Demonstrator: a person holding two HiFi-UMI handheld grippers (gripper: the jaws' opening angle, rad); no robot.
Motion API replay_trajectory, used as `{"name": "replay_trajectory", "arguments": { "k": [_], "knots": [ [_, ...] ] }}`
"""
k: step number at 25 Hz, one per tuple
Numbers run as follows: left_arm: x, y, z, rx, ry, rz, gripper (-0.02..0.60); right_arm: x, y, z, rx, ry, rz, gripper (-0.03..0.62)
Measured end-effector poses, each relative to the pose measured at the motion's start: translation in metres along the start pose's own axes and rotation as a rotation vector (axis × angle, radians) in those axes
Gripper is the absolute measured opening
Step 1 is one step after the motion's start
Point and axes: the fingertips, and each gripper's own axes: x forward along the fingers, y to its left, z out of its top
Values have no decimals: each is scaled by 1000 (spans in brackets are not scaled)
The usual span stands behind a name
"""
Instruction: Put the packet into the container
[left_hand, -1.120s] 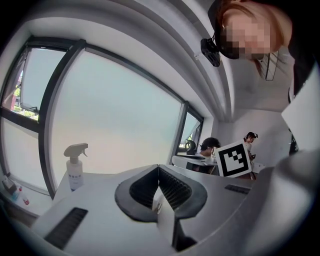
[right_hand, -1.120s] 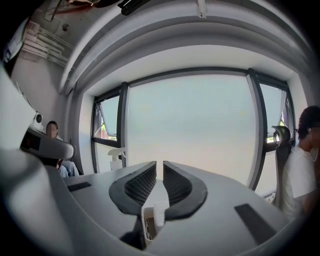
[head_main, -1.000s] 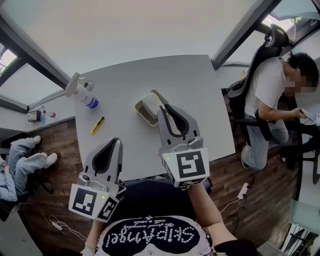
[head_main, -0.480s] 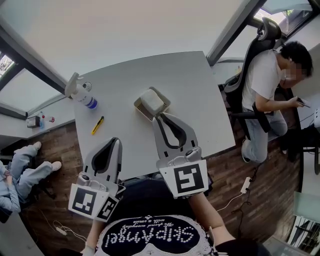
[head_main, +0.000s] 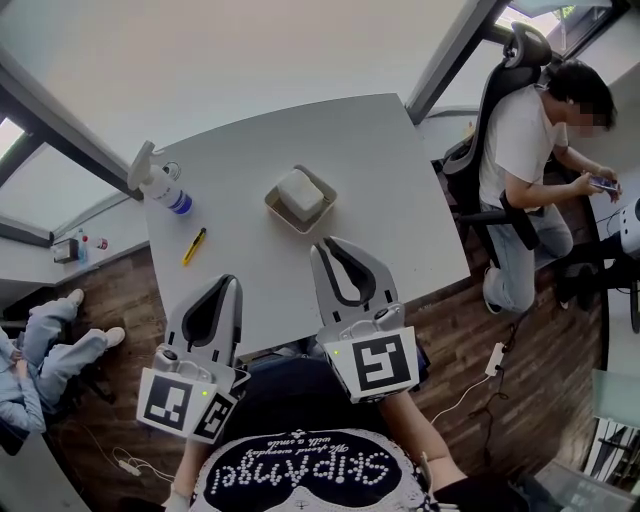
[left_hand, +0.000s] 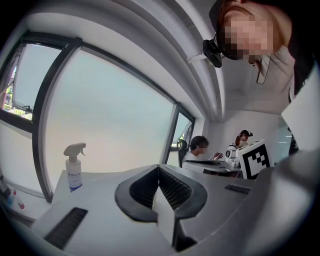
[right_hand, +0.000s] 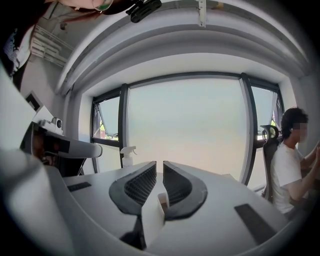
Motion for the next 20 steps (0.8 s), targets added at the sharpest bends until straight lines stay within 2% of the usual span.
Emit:
{"name": "replay_trajectory", "arguments": {
  "k": [20],
  "knots": [
    [-12, -31, -10, 12, -5, -93, 8, -45, 23, -7, 17, -4, 17, 28]
  ]
}}
